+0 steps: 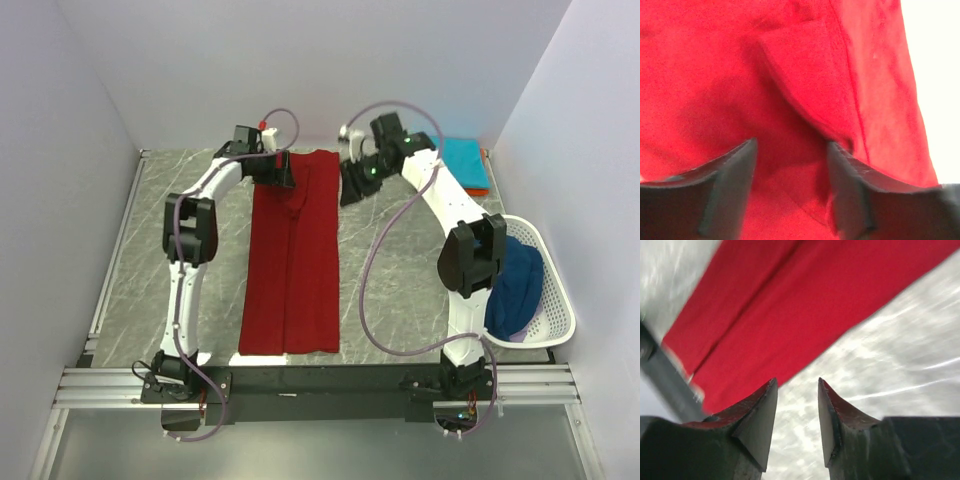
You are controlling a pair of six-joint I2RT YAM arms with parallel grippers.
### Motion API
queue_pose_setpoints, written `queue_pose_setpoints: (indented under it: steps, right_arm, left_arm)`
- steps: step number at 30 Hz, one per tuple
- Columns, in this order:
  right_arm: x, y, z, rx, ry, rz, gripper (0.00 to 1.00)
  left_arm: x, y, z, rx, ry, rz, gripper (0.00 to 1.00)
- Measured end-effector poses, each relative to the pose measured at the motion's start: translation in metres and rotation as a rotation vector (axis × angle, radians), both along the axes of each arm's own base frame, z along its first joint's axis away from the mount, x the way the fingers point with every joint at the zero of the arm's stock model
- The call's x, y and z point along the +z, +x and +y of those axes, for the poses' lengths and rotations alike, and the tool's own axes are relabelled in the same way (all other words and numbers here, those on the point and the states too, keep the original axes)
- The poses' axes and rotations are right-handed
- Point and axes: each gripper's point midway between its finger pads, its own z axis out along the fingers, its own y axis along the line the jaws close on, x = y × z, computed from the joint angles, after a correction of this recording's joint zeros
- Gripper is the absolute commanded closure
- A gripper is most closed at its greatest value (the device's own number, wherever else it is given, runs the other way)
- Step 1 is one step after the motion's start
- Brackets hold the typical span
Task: Fold and stack the t-shirts
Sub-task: Fold the tshirt
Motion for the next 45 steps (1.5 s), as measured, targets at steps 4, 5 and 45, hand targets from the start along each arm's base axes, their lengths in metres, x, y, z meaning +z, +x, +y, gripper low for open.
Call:
queue_pose_setpoints:
  steps: [4, 5, 45]
  right_arm:
    - [0.058, 0.045, -0.003, -0.073, 0.025, -0.193, 0.40]
    - [0.072, 0.053, -0.003, -0.088, 0.030, -0.238, 0.38]
    - [-0.130, 0.058, 0.099, -0.409, 0.302, 0.491, 0.55]
  left_arm:
    - [0.050, -0.006, 0.023, 0.044, 0.008, -0.109, 0.01]
    - [0.075, -0.002, 0.031, 0.057, 0.010, -0.173, 0.01]
    - [-0.023, -0.141, 0.020, 0.162, -0.368, 0.348, 0.78]
